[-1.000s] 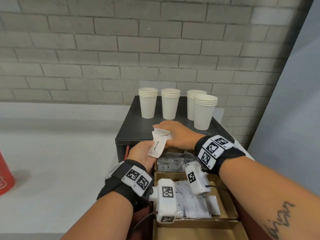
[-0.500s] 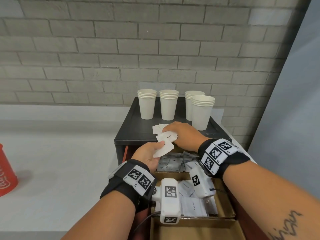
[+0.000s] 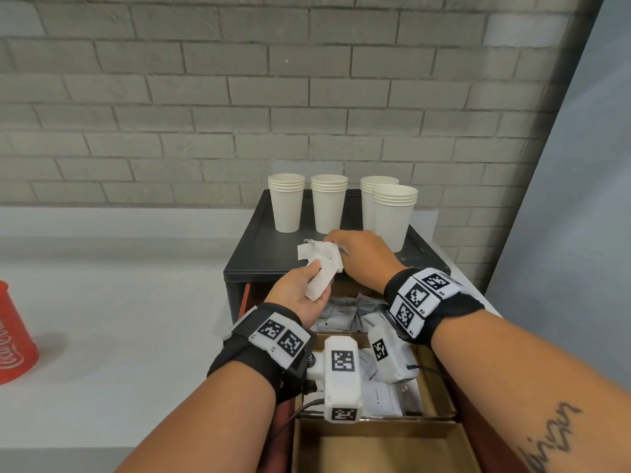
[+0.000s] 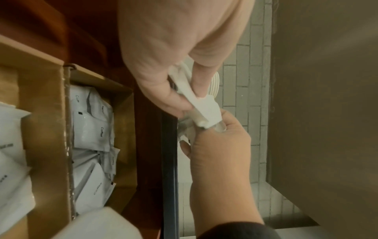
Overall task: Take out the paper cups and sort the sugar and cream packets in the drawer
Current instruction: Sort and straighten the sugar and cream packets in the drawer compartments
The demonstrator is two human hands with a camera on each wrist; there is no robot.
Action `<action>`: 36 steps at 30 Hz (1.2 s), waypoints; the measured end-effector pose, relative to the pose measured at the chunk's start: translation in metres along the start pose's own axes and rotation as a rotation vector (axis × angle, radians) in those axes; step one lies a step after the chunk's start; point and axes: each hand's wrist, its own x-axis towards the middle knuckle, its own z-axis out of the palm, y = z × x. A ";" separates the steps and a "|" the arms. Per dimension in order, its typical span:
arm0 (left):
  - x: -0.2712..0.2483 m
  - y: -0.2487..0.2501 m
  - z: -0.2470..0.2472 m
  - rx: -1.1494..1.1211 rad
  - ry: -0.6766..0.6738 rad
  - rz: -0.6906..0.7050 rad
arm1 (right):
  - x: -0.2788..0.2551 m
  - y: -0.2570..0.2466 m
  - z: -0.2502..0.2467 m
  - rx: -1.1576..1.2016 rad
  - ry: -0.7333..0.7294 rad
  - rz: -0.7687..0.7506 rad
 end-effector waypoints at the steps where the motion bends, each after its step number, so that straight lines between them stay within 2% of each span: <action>1: 0.000 0.000 0.001 0.009 -0.005 0.009 | 0.000 0.000 0.000 0.009 0.011 0.009; 4: 0.002 0.002 0.000 0.005 0.007 0.045 | -0.001 0.004 -0.001 0.103 0.106 0.059; 7: 0.005 0.006 -0.002 0.002 0.042 0.091 | -0.002 0.009 -0.006 0.300 0.197 0.187; 13: 0.003 0.007 0.000 -0.096 0.070 0.142 | -0.005 0.006 -0.015 0.671 0.286 0.339; 17: -0.001 0.005 0.000 -0.076 0.067 0.119 | -0.011 0.002 -0.017 0.854 0.285 0.415; 20: -0.002 0.003 -0.001 -0.055 0.050 0.142 | -0.020 -0.004 -0.018 0.932 0.252 0.414; 24: -0.007 -0.003 -0.002 -0.020 -0.069 0.131 | -0.033 -0.014 -0.014 1.006 0.201 0.390; 28: -0.011 -0.008 -0.005 -0.043 -0.110 0.107 | -0.044 -0.020 -0.009 1.067 0.139 0.389; 32: -0.012 -0.011 -0.007 -0.039 -0.079 0.085 | -0.051 -0.023 -0.005 1.115 0.125 0.431; 36: -0.011 -0.010 -0.008 -0.058 0.020 0.115 | -0.054 -0.020 -0.006 1.135 0.176 0.498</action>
